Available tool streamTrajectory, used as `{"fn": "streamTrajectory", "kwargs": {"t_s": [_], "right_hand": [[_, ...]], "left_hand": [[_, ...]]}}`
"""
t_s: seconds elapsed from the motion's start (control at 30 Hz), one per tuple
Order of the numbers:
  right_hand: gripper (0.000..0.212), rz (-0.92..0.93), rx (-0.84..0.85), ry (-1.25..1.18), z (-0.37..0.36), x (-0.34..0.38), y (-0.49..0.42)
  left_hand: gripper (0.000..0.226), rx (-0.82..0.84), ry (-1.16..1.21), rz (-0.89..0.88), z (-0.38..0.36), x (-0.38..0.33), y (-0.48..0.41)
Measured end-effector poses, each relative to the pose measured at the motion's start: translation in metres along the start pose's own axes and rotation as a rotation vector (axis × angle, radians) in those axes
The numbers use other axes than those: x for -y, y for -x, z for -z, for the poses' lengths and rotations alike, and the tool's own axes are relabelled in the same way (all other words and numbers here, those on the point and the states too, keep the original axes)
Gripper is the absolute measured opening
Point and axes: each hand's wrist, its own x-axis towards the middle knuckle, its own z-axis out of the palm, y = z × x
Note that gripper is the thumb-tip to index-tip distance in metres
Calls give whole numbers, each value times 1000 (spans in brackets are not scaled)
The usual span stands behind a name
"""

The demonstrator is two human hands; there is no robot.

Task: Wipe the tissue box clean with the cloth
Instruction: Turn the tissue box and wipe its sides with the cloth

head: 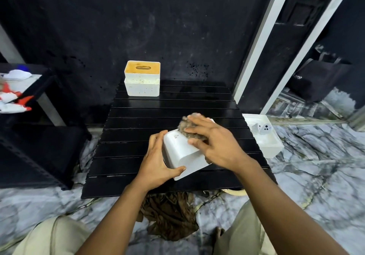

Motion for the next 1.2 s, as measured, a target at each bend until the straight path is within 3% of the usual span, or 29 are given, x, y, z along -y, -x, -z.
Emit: {"fn": "streamTrajectory", "kwargs": {"t_s": [0.1,0.27,0.43,0.5,0.6,0.67,0.77,0.83,0.93,1.03,1.2], "right_hand": [[43,145,27,106,-5,-4,0],[52,-20,62,198,-2,-22,-14],[51,277,184,233,-14,0,-6],[49,176,83,215,-12,-13,-8],[48,-248,-103,114,-7,-31,-7],[49,-377,-133,77,-11,-26,-4],[51,-26,-101,272,-24,1,3],[48,174,-10,240,-34,17,7],[42,261,-38,140,-32,13,9],[39,62,-240,101,-23,-20,11],[29,-417,-359,-684,-8,-38,19]], "left_hand": [[116,29,-6,-5,4,1,-1],[112,26,-24,-4,5,0,-2],[105,36,4,-36,7,-2,-3],[109,36,0,-25,7,0,-2],[111,23,-3,-6,4,0,0],[110,-2,-4,-2,2,-1,1],[110,-15,12,-10,-2,-2,1],[105,-17,53,-28,-2,-2,2],[110,-5,82,-16,-1,-2,3],[116,18,68,27,-1,2,4],[118,216,41,42,26,5,-14]]}}
